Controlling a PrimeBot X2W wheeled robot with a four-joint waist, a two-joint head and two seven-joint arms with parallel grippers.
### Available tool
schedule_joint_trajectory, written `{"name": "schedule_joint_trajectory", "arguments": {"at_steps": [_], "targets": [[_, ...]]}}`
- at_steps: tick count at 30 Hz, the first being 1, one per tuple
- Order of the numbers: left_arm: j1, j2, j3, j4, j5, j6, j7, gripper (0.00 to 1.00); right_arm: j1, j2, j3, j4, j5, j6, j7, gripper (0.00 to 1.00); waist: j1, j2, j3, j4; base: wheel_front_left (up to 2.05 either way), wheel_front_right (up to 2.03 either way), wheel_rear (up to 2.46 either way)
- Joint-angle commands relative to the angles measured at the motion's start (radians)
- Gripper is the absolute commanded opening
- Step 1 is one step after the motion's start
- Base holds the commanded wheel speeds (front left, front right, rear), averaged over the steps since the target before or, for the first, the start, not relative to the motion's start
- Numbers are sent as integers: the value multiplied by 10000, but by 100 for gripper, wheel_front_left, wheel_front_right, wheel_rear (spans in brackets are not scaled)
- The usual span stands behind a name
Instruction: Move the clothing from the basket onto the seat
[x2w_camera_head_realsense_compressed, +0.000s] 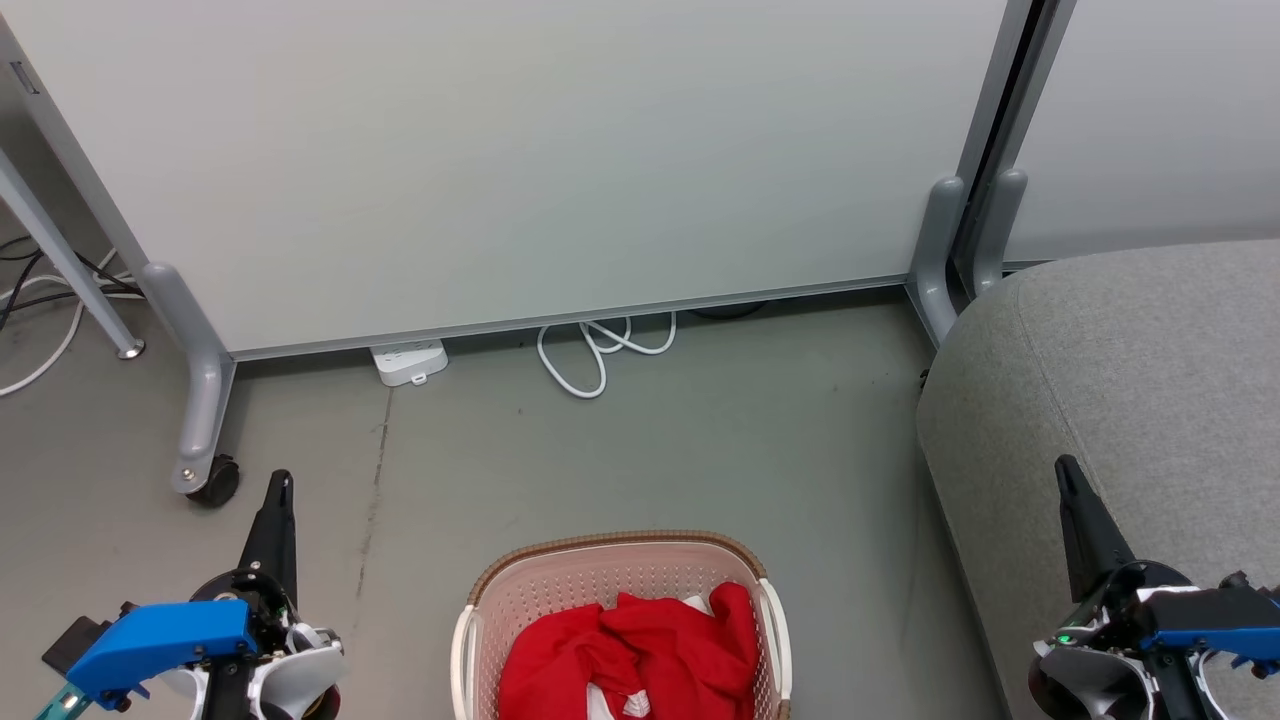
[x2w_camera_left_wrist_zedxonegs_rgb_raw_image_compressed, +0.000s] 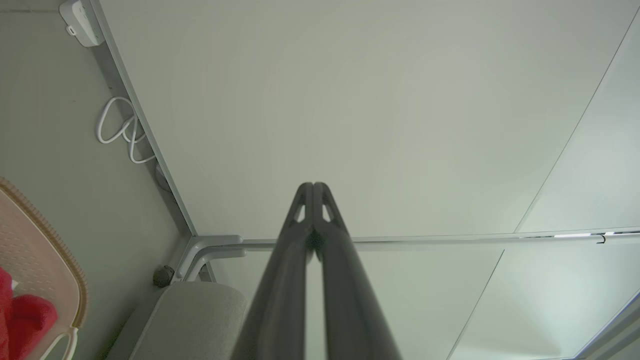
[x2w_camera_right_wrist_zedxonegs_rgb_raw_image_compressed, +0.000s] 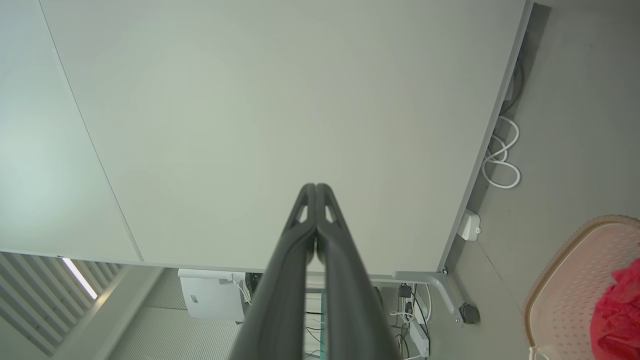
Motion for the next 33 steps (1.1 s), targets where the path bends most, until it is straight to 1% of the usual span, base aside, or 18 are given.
{"name": "schedule_joint_trajectory", "arguments": {"at_steps": [1, 18, 19, 23, 27, 33], "targets": [[-95, -10, 11, -43, -24, -95, 32, 0, -110, 12, 4, 10, 28, 8, 18, 0, 0, 0, 0, 0, 0, 0, 0], [-95, -10, 11, -44, -24, -95, 32, 0, -110, 12, 4, 10, 28, 8, 17, 0, 0, 0, 0, 0, 0, 0, 0], [0, 0, 0, 0, 0, 0, 0, 100, 0, 0, 0, 0, 0, 0, 0, 100, 1, 0, 0, 0, 0, 0, 0], [357, -48, -11, 342, 4, 27, -18, 100, 298, 54, 13, 327, -6, -13, -9, 100, 0, 0, 1, 0, 0, 0, 0], [287, -44, -101, 310, 198, 22, -230, 100, 270, 50, 44, 301, -232, -12, -222, 100, 0, 0, 9, 2, 0, 0, 0], [176, -38, -169, 215, 1075, 16, -529, 100, 220, 43, 109, 153, -1123, -11, -522, 100, 0, 0, 18, 2, 0, 0, 0]]}}
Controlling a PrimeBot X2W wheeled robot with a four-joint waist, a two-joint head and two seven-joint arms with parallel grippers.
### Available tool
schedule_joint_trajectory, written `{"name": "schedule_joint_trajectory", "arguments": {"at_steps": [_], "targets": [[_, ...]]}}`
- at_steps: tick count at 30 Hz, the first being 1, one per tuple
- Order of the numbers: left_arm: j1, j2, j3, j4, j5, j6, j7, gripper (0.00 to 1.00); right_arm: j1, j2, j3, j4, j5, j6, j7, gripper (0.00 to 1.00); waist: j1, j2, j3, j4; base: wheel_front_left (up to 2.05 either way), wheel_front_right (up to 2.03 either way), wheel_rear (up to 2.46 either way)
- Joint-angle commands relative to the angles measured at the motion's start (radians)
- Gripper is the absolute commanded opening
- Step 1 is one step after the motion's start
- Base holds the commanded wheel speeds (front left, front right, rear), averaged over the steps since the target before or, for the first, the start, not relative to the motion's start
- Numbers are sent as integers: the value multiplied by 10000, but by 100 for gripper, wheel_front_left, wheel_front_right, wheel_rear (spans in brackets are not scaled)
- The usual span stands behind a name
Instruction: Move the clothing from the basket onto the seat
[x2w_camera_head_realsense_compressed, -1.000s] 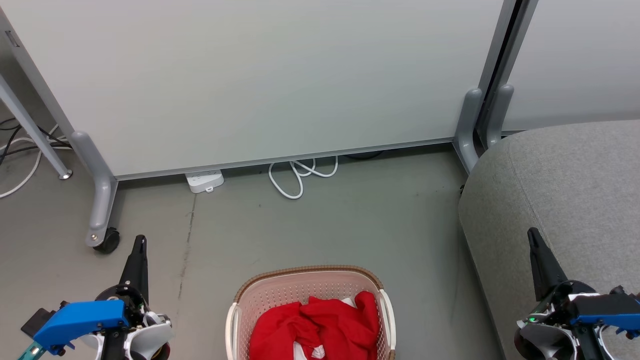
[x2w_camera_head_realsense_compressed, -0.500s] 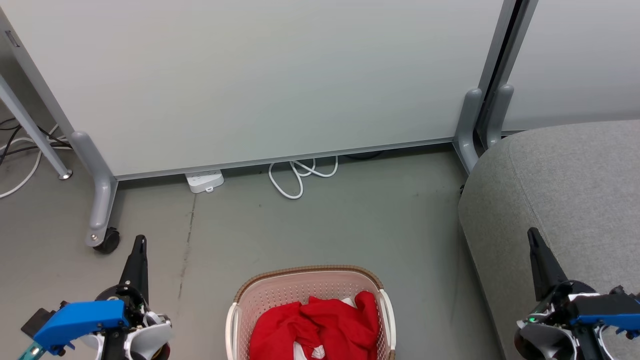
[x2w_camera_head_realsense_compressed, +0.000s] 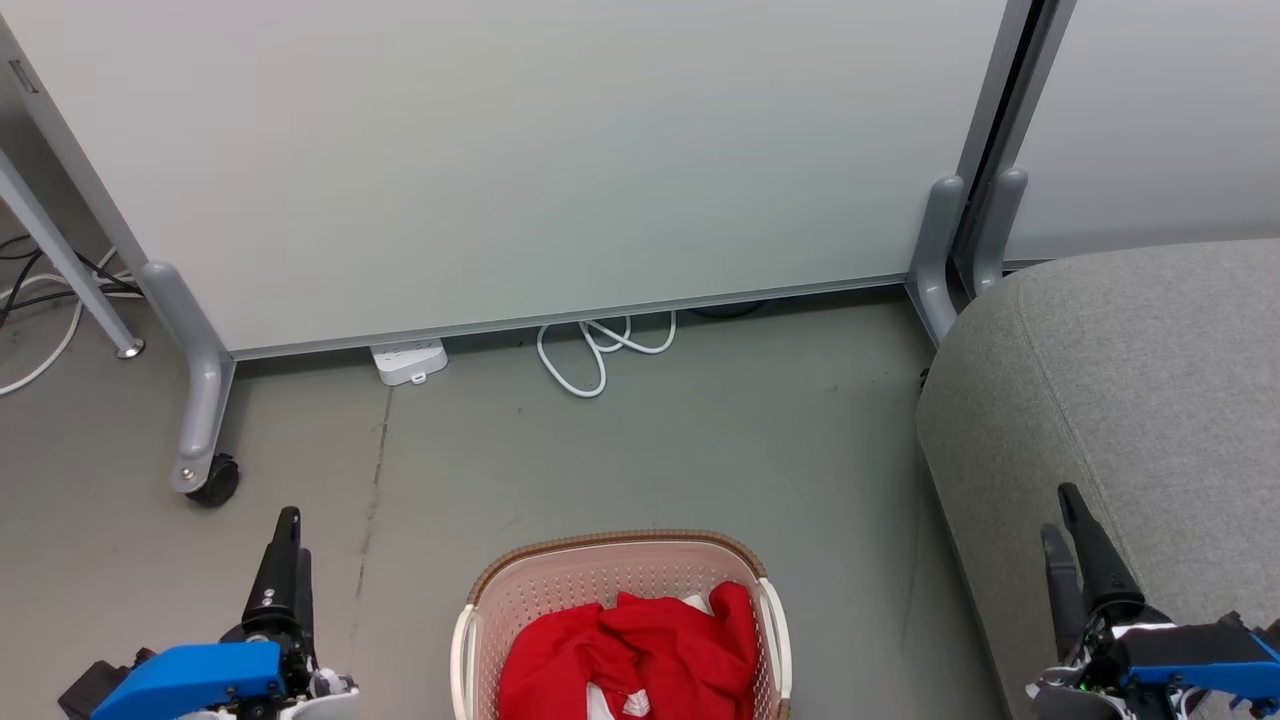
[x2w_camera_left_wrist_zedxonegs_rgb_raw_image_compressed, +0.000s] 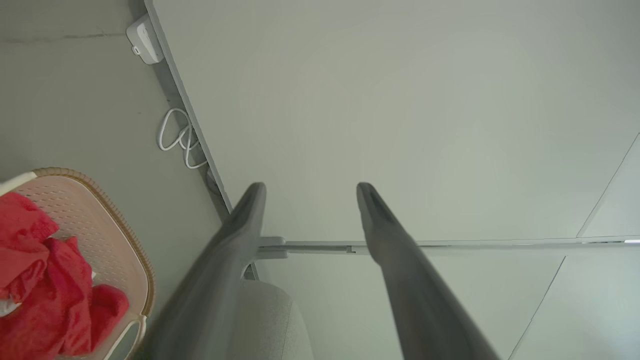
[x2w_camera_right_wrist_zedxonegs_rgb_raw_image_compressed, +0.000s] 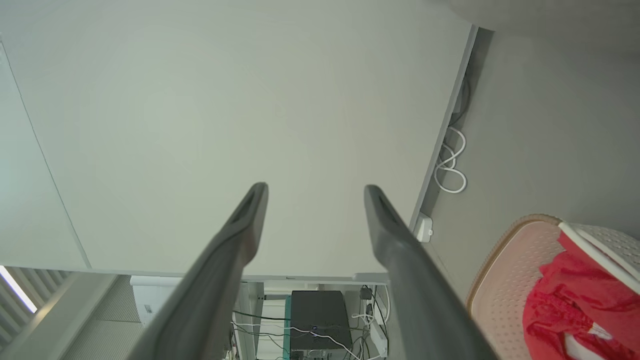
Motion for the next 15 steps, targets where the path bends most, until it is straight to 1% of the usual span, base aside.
{"name": "schedule_joint_trajectory", "arguments": {"at_steps": [1, 3, 6, 15], "targets": [[-389, 75, -46, -248, 524, -16, -152, 100, -258, -50, 43, -264, -509, 5, -152, 100, 0, 0, 4, 0, 0, 0, 0], [-406, 76, -53, -276, 724, -17, -198, 100, -269, -51, 59, -294, -709, 5, -199, 100, 0, 0, 5, 0, 0, 0, 0], [-454, 79, -92, -382, 1319, 17, -336, 100, -305, -75, 158, -401, -1365, 6, -338, 100, 0, 0, 9, -1, 0, 0, 0], [-536, 87, -496, -645, 3334, 274, -725, 100, -379, -106, 420, -511, -3318, 8, -727, 100, 0, 0, 0, -9, 0, 0, 0]]}}
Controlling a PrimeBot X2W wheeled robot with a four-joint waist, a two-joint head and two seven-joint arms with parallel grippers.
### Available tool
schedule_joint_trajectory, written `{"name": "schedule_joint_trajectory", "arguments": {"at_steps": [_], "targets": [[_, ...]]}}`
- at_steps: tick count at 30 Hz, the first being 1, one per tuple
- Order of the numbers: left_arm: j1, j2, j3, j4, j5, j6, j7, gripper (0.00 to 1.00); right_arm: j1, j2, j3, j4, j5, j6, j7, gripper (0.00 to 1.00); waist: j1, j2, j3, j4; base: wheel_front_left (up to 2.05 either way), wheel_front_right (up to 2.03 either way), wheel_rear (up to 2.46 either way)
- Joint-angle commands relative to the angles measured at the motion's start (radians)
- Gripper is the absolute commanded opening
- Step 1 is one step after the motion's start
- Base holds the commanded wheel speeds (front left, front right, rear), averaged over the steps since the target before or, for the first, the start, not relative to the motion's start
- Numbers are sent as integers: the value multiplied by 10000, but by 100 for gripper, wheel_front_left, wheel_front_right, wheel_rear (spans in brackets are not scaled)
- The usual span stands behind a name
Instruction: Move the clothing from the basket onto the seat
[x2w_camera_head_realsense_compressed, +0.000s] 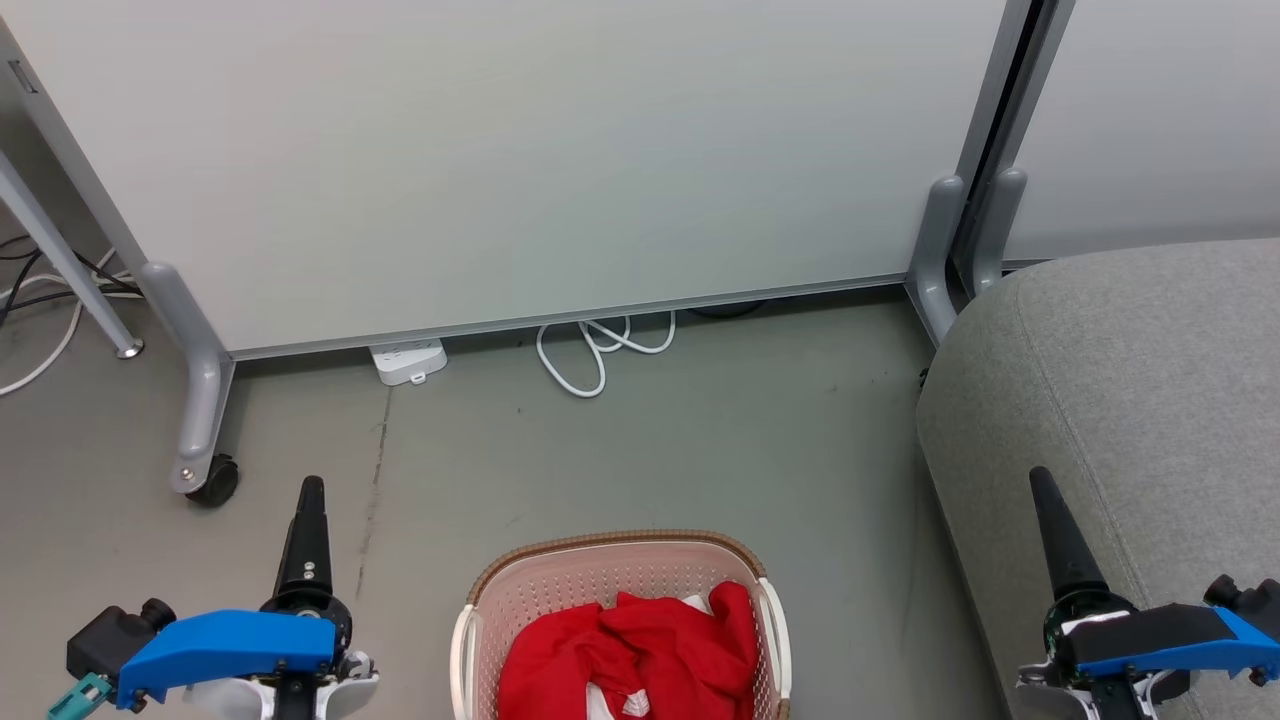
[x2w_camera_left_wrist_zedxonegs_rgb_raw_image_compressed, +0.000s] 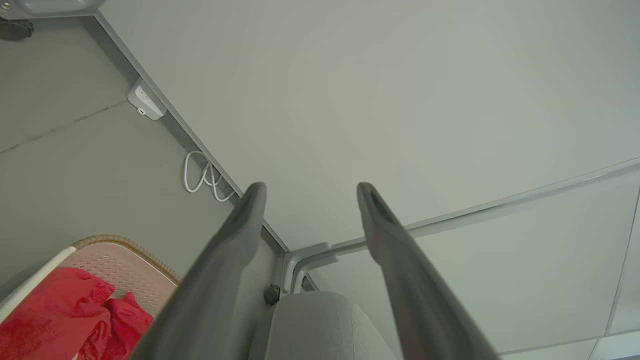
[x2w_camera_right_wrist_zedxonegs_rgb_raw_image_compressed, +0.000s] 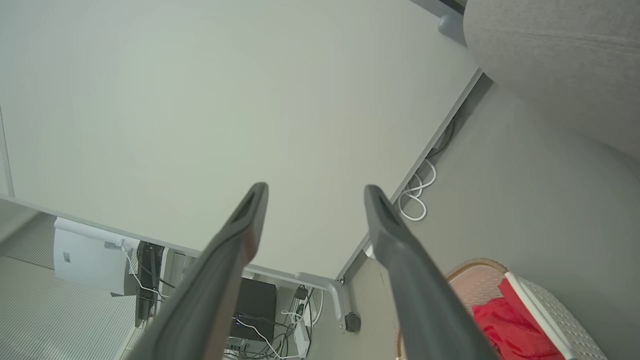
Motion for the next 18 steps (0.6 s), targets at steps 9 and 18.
{"name": "schedule_joint_trajectory", "arguments": {"at_steps": [9, 18], "targets": [[-339, 87, -510, -233, 2160, 185, -421, 100, -248, -118, 285, -258, -1994, 11, -411, 100, 0, 0, -15, 0, 0, 0, 0], [-342, 94, -821, -140, 3744, 317, -743, 100, -235, -165, 466, -298, -3391, 13, -734, 100, 0, 0, -34, 0, 0, 0, 0]]}}
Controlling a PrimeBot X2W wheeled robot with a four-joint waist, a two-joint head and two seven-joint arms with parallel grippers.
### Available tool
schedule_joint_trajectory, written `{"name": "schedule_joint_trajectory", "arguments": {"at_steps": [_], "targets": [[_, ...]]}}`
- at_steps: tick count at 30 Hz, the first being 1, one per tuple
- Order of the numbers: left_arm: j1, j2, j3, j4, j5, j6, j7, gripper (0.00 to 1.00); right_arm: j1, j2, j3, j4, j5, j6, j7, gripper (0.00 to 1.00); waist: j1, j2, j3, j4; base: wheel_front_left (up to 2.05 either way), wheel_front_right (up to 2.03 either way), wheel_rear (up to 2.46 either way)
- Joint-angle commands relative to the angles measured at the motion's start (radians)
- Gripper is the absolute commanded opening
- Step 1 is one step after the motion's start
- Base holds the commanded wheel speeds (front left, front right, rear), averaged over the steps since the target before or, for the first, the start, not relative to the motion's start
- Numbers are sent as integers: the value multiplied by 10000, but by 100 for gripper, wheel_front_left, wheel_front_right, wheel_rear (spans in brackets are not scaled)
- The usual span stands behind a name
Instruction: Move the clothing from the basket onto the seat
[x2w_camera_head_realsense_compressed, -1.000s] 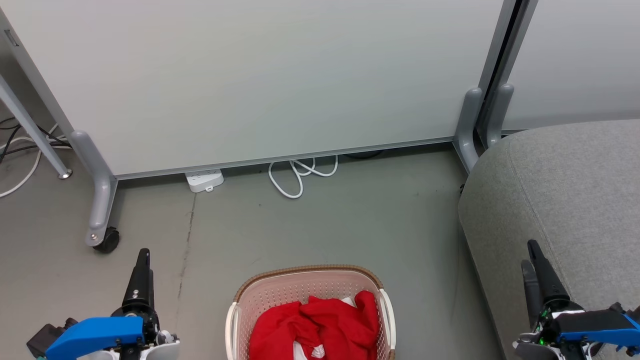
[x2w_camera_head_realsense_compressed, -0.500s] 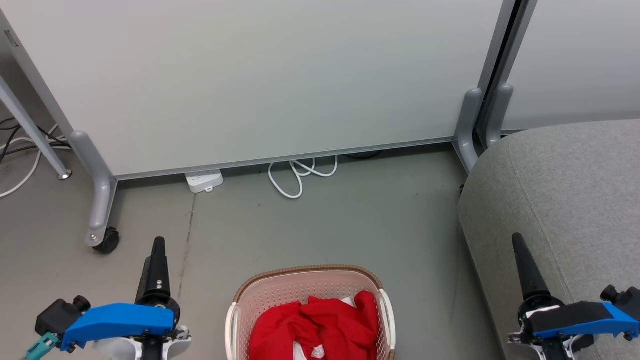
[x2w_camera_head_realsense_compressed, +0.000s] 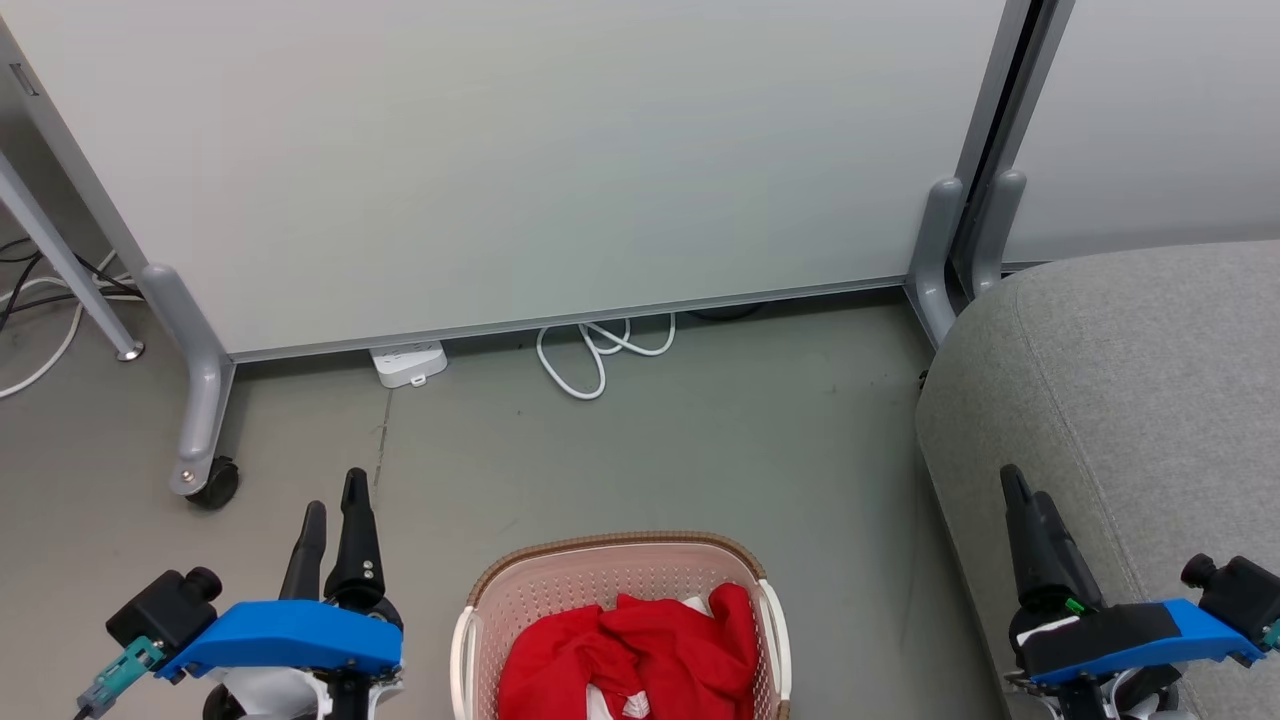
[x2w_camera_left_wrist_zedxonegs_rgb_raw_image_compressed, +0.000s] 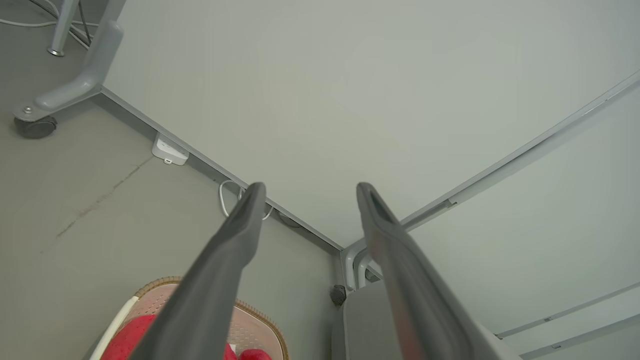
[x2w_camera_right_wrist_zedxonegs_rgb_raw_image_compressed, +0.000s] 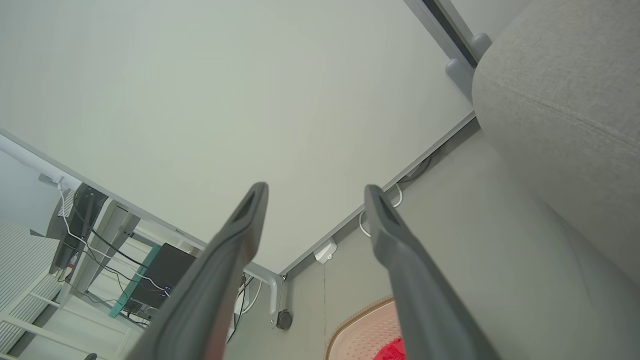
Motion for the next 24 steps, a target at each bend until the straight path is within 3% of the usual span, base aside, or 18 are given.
{"name": "schedule_joint_trajectory", "arguments": {"at_steps": [1, 24], "targets": [[-287, 83, -103, -101, 415, 52, -104, 100, -224, -106, 29, -171, -372, 13, -104, 100, 0, 0, -5, 3, 0, 0, 0], [-309, 156, -675, 80, 3445, 273, -798, 100, -82, -75, 188, -148, -3410, 19, -799, 100, 0, 0, -66, 73, 0, 0, 0]]}}
